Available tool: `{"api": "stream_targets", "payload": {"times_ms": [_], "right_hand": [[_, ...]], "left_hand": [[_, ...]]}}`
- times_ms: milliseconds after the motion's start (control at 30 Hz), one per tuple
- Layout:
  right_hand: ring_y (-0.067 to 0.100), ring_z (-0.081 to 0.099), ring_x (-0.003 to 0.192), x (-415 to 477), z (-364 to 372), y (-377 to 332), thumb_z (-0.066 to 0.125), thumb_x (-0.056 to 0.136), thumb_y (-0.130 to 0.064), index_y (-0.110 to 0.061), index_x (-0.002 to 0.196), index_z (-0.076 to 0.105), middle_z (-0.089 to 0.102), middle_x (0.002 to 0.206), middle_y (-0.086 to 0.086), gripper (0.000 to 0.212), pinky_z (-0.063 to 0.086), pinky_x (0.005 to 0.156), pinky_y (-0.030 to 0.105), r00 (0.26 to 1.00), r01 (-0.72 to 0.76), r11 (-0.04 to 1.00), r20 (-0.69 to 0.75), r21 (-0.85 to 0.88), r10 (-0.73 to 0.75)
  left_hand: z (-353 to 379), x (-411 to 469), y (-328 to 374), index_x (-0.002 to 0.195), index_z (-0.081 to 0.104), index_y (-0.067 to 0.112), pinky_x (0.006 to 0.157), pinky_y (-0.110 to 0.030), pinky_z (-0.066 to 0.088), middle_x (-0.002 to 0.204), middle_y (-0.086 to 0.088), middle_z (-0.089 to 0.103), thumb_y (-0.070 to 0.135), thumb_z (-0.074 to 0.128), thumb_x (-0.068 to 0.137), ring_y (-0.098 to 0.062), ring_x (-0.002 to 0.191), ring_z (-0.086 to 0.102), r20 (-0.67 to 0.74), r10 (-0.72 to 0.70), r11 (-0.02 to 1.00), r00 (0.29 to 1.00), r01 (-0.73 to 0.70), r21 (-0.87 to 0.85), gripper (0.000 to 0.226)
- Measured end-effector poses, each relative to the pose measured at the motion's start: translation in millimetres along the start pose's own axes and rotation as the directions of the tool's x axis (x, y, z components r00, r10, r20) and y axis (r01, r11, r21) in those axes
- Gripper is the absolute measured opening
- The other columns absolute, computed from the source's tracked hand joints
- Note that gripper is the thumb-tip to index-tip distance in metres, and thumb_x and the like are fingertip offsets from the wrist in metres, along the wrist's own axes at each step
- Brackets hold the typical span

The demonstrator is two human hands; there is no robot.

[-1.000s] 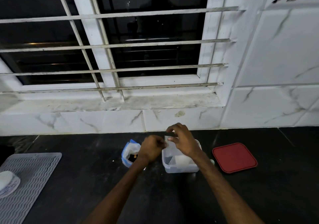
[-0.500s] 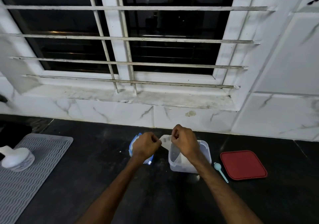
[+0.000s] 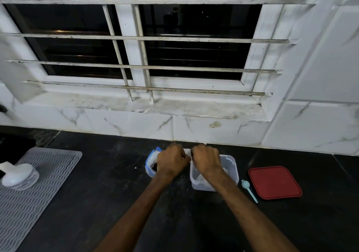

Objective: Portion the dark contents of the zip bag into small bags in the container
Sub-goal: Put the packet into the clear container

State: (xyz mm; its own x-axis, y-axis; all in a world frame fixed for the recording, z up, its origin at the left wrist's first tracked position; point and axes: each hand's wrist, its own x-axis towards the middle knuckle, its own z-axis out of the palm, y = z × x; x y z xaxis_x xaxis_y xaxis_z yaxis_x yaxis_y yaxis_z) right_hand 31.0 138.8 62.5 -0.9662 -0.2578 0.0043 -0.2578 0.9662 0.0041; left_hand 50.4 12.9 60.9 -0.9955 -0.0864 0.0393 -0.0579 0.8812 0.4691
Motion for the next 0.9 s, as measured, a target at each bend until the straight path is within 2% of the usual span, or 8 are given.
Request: {"api": "stream_targets", "payload": {"times_ms": [167, 300, 400, 533, 600, 667, 800, 900], "right_hand": [[0.024, 0.063, 0.104, 3.5, -2.1, 14.3, 0.052, 0.096, -0.041, -0.026, 0.114, 0.068, 0.068, 0.112, 0.000, 0.029, 0.047, 0.083, 0.033, 0.999, -0.041, 0.978, 0.038, 0.207, 0.034], [0.022, 0.066, 0.094, 4.5, -6.7, 12.3, 0.058, 0.094, -0.029, -0.020, 0.104, 0.071, 0.071, 0.102, 0.002, 0.020, 0.048, 0.080, 0.032, 0.990, -0.142, 0.975, 0.051, 0.169, 0.135], [0.022, 0.066, 0.096, 6.9, -12.4, 11.5, 0.060, 0.092, -0.026, -0.025, 0.109, 0.071, 0.071, 0.105, 0.001, 0.020, 0.048, 0.078, 0.029, 0.992, -0.125, 0.957, 0.033, 0.263, 0.120], [0.021, 0.066, 0.096, 5.7, -20.9, 14.2, 0.063, 0.091, -0.030, -0.022, 0.112, 0.070, 0.071, 0.109, 0.001, 0.024, 0.047, 0.080, 0.026, 0.996, -0.085, 0.936, 0.028, 0.341, 0.080], [0.021, 0.066, 0.095, 5.4, -23.6, 13.2, 0.060, 0.093, -0.031, -0.020, 0.112, 0.070, 0.071, 0.109, 0.002, 0.024, 0.045, 0.076, 0.024, 0.999, -0.052, 0.943, 0.033, 0.329, 0.043], [0.022, 0.066, 0.093, 4.5, -27.9, 8.5, 0.059, 0.094, -0.028, -0.020, 0.112, 0.070, 0.071, 0.108, 0.003, 0.023, 0.043, 0.072, 0.024, 0.997, 0.020, 0.958, 0.061, 0.287, -0.039], [0.025, 0.064, 0.102, 0.5, -40.2, -1.2, 0.059, 0.093, -0.025, -0.019, 0.124, 0.061, 0.066, 0.115, 0.007, 0.031, 0.048, 0.084, 0.032, 0.977, 0.162, 0.969, 0.110, 0.184, -0.184], [0.025, 0.063, 0.101, -1.1, -44.0, -0.7, 0.059, 0.092, -0.035, -0.022, 0.122, 0.061, 0.065, 0.114, 0.005, 0.033, 0.047, 0.084, 0.034, 0.978, 0.174, 0.980, 0.098, 0.097, -0.183]], "left_hand": [[4.1, 3.6, -6.5, 0.068, 0.056, 0.027, 0.064, -0.029, 0.049, 0.072, 0.009, 0.064, 0.031, 0.066, 0.085, -0.011, 0.072, 0.063, 0.076, -0.028, 0.974, 0.997, 0.044, -0.223, 0.020], [7.8, 0.6, 1.4, 0.067, 0.055, 0.027, 0.065, -0.028, 0.048, 0.072, 0.010, 0.064, 0.032, 0.065, 0.082, -0.011, 0.072, 0.062, 0.021, -0.039, 0.980, 0.999, 0.043, -0.193, 0.020], [14.0, 1.3, -2.6, 0.077, 0.055, 0.028, 0.067, -0.031, 0.052, 0.080, 0.010, 0.064, 0.037, 0.064, 0.081, -0.010, 0.075, 0.063, -0.032, 0.011, 0.941, 0.999, -0.021, -0.339, 0.014], [19.9, 1.9, -24.2, 0.125, 0.043, 0.033, 0.090, -0.036, 0.053, 0.121, 0.011, 0.056, 0.061, 0.075, 0.069, -0.011, 0.110, 0.057, 0.001, 0.152, 0.786, 0.988, -0.121, -0.607, 0.071], [20.5, 1.9, -28.7, 0.144, 0.027, 0.033, 0.102, -0.033, 0.045, 0.138, 0.007, 0.047, 0.059, 0.083, 0.062, -0.011, 0.127, 0.045, 0.047, 0.212, 0.841, 0.976, -0.158, -0.518, 0.103], [23.0, 3.2, -27.3, 0.151, 0.020, 0.028, 0.109, -0.037, 0.038, 0.144, 0.002, 0.045, 0.053, 0.085, 0.061, -0.014, 0.132, 0.041, 0.057, 0.272, 0.880, 0.961, -0.224, -0.419, 0.114], [25.6, 0.6, -13.7, 0.141, 0.042, 0.019, 0.107, -0.046, 0.041, 0.127, 0.001, 0.062, 0.031, 0.079, 0.076, -0.017, 0.117, 0.057, -0.056, 0.257, 0.897, 0.965, -0.260, -0.357, 0.076], [33.5, -2.2, -14.2, 0.123, 0.052, 0.019, 0.096, -0.044, 0.048, 0.114, 0.002, 0.067, 0.028, 0.075, 0.078, -0.019, 0.103, 0.062, -0.088, 0.207, 0.917, 0.974, -0.225, -0.330, 0.051]]}}
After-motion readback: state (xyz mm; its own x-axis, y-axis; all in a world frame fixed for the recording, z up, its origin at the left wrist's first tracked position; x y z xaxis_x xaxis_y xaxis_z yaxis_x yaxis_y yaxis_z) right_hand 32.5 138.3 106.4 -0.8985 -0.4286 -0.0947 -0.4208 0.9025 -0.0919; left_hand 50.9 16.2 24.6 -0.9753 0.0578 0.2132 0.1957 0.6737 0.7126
